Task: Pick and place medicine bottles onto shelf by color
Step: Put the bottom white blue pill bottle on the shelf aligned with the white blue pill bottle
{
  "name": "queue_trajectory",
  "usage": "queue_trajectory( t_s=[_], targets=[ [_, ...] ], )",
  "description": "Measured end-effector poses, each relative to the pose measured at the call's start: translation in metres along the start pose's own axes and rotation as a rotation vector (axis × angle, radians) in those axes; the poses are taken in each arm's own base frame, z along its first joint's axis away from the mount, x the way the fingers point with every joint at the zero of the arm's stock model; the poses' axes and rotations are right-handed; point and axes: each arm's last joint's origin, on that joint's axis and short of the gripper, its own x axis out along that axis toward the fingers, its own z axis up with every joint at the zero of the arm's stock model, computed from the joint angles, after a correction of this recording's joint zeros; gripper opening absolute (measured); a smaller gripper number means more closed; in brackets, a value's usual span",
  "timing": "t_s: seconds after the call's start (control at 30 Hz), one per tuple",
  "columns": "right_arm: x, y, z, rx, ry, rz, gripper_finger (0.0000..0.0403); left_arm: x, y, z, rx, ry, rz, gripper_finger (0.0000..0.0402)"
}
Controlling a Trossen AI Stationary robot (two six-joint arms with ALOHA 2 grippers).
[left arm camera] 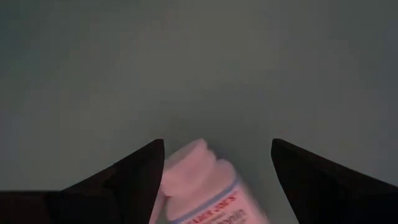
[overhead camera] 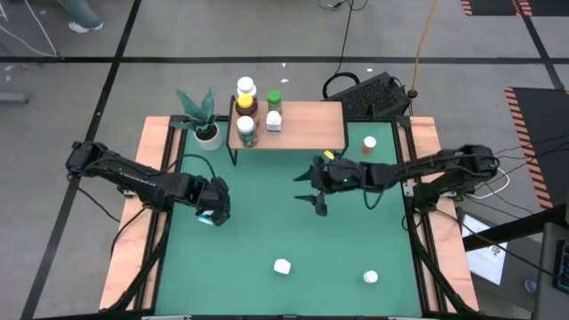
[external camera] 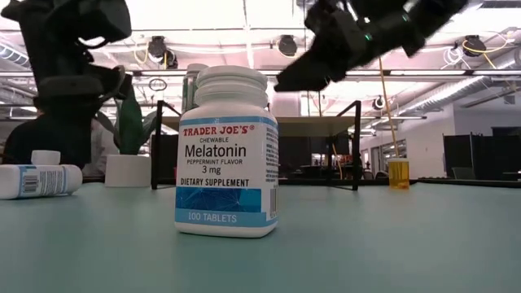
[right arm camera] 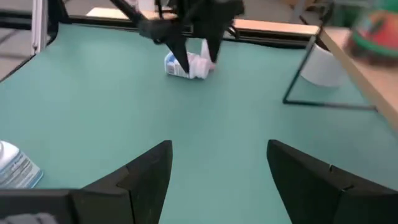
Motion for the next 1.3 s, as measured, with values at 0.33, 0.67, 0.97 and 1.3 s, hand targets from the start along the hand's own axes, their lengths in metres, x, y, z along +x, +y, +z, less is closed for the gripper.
queue_trajectory(
  t_s=[0.33,0.67,0.97,1.3],
  targets=[
    [-0.005,0.002,-0.029,0.009,-0.069,0.019,0.0258,-0.013,-0.054,0.022,0.208,-0.404,-0.399,0.0296],
    [-0.005,-0.006,-0.025,-0.108,-0.113,0.011,0.0258,0.016,-0.107,0.003,0.788,-0.561,-0.463,0.0296],
    [-0.007,-0.02,-0.024,-0.075,-0.135,-0.037,0.0258,0.058,-0.133,0.01,0.918,-0.653,-0.61,0.0296],
    [-0.006,-0.022,-0.028,-0.003,-0.097,-0.037,0.0258,0.074,-0.143,0.008,0.983,-0.657,-0.817,0.0296]
  ],
)
